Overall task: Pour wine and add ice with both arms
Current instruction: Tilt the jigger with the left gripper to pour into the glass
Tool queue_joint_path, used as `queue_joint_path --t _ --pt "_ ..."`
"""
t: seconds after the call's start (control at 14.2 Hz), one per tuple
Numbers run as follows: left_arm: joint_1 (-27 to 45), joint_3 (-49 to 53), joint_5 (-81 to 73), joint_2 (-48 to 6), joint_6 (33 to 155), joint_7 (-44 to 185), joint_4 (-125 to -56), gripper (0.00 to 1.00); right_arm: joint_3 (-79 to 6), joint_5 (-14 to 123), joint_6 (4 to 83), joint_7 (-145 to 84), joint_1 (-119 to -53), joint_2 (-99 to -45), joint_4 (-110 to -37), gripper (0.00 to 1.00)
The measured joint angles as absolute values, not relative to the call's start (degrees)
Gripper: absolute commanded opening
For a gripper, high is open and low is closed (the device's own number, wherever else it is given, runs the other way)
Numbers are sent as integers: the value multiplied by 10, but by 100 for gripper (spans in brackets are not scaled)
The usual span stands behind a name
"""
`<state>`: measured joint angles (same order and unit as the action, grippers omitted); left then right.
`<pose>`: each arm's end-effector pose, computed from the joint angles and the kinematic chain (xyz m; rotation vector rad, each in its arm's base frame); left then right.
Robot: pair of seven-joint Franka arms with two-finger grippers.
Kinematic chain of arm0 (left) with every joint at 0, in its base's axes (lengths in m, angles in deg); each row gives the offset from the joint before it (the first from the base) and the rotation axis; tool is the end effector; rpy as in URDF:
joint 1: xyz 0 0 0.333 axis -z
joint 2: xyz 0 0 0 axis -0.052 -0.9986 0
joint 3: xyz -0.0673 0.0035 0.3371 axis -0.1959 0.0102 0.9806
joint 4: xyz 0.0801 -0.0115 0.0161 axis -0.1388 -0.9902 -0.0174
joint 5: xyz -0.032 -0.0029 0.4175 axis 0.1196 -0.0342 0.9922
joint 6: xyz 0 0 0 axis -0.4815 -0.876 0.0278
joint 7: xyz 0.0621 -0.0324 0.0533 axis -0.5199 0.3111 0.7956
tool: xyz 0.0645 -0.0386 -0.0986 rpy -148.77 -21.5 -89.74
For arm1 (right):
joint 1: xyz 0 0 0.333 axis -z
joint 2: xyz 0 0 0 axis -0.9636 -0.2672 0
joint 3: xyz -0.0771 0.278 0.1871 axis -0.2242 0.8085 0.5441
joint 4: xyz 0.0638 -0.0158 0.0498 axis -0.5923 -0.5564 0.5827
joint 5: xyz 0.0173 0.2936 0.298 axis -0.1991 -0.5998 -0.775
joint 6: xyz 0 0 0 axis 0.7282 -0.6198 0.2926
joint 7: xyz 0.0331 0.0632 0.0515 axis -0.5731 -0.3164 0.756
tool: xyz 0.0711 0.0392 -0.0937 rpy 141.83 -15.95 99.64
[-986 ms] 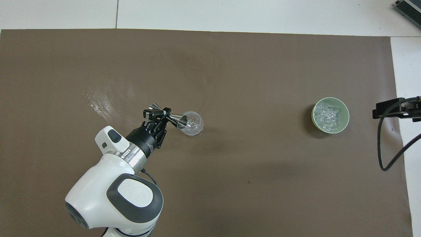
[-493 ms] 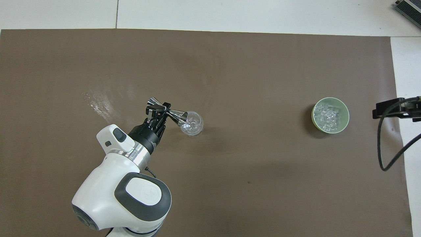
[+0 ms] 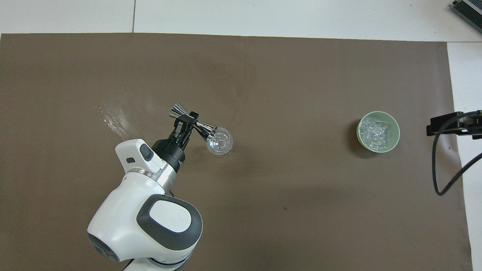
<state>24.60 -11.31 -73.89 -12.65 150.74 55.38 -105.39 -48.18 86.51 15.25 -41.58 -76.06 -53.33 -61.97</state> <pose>0.4754 -0.2958 0.4422 1.9739 1.1120 0.6703 0.5562 -0.0300 0.6492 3.1193 -0.1524 0.0039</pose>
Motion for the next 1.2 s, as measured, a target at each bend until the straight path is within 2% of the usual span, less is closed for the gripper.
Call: queue_joint_path --t 1.2 --pt "268 -114 -726 -139 1543 443 -1033 0 -482 865 153 -416 -761 -533 -620 100"
